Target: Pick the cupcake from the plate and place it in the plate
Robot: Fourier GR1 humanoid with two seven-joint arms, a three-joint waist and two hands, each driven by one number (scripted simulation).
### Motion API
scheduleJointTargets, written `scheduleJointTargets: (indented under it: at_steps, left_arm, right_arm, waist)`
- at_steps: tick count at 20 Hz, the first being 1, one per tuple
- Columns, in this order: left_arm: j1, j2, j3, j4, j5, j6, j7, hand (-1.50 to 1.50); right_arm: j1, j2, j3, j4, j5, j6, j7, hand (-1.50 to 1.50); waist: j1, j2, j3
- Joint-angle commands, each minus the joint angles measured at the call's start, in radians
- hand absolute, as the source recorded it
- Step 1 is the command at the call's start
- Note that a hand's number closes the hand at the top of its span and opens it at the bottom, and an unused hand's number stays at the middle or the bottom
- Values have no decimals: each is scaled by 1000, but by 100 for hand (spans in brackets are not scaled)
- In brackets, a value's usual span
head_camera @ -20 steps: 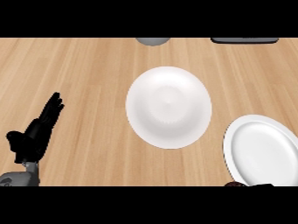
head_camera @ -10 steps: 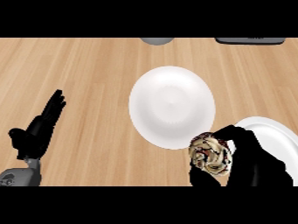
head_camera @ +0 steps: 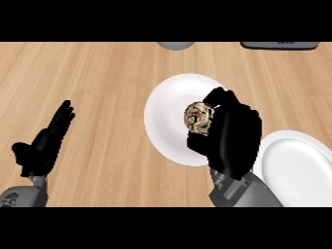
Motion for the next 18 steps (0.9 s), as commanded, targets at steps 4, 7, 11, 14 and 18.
scheduleJointTargets:
  at_steps: [4,7,11,14,18]
  left_arm:
    - [-37,-5,1,5,-4,0,16,0]
    - [-19,-6,-2,30,-8,-16,-21,0]
    - [-42,-12,6,20,1,-7,19,0]
    - [14,-21,-17,-6,-17,-7,2,0]
    - [-9,23,27,-6,10,-28,21,0]
  right_arm:
    - [-115,5,-104,241,-63,-362,112,150]
    - [-130,5,-114,326,-71,-423,170,-150]
    - [-170,5,-179,438,-165,-475,134,-150]
    - [-201,5,-194,430,-183,-529,150,-150]
    - [-155,5,-256,396,-163,-721,53,-150]
  waist:
    - [18,8,2]
    - [15,6,0]
    - [13,5,1]
    - [15,-1,1]
    - [-1,-2,2]
